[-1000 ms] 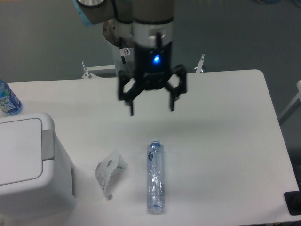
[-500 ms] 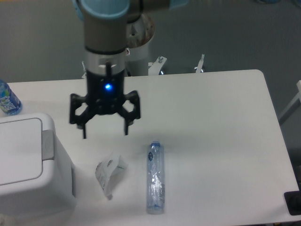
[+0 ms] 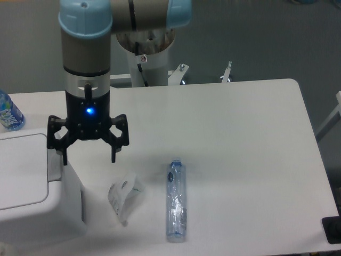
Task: Open the trash can
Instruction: 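Move the open gripper down over the white trash can lid, then press the gripper on the lid edge to swing the lid open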
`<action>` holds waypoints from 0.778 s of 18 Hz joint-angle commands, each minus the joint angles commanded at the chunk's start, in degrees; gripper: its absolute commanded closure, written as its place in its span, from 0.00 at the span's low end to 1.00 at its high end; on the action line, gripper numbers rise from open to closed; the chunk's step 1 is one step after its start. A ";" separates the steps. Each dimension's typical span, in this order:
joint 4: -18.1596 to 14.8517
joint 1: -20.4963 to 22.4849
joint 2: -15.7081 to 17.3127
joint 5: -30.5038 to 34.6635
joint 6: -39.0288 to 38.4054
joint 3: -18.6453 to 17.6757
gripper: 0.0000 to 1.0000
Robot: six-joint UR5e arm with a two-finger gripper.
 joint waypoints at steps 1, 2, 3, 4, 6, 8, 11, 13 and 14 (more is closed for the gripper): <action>0.00 -0.35 -0.09 0.09 0.00 -0.09 0.00; 0.09 -0.44 -0.09 0.18 0.00 -0.26 0.00; 0.00 -0.44 -0.17 0.18 0.00 -0.26 0.00; 0.09 -0.44 -0.18 0.18 0.00 -0.26 0.00; 0.00 -0.44 -0.18 0.18 0.09 -0.26 0.00; 0.09 -0.44 -0.18 0.18 0.09 -0.26 0.00; 0.09 -0.44 -0.44 0.26 0.09 -0.18 0.00; 0.09 -0.44 -0.53 0.35 0.17 -0.18 0.00; 0.09 -0.44 -0.61 0.35 0.26 -0.18 0.00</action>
